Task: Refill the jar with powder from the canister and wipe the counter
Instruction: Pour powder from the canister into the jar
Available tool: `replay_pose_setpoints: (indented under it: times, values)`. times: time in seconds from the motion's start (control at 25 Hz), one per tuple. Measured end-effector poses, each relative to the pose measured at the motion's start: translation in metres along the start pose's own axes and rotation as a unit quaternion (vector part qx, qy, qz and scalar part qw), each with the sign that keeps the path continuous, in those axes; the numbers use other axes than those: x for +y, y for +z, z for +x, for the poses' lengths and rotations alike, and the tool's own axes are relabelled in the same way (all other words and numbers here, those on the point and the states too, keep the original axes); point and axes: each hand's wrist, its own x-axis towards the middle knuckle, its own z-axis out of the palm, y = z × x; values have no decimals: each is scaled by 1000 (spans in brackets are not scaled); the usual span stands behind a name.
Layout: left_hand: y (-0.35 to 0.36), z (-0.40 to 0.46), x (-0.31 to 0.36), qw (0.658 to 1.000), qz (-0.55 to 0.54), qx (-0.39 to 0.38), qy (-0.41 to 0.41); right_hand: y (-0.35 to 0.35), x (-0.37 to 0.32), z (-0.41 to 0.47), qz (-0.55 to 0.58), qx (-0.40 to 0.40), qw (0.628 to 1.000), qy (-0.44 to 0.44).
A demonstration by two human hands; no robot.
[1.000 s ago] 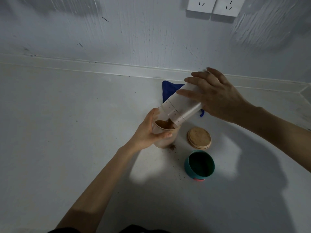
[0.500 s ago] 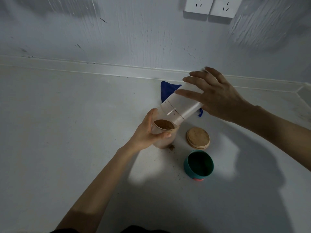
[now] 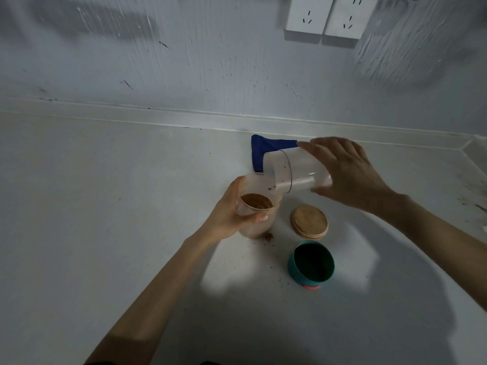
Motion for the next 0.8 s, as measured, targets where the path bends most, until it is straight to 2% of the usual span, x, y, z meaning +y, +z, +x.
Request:
replay_pose_setpoints:
  times: [0.12,0.2,0.32,0.48,0.56,0.68,0.8]
  values:
    - [3,-3,7,999,-33,-7,0,6,-10,-19,114,-20,989,97]
    - [1,-10,12,998,-63,9,-17,9,-22,-31,199,-8,968,150]
    - [-6,-21,9,995,1,76,-61,17,-44,-51,288,-4,934,211]
    - [-7,-45,3,986,-4,167,-19,36,-75,-73,403,-7,877,262]
    - [-4,-57,4,991,-26,126,-21,43,-91,-80,447,6,855,264]
    - [5,-74,5,998,-37,17,-56,50,-114,-87,485,16,837,252]
    - [15,-86,-3,993,-59,-9,-100,64,-136,-90,461,22,861,215]
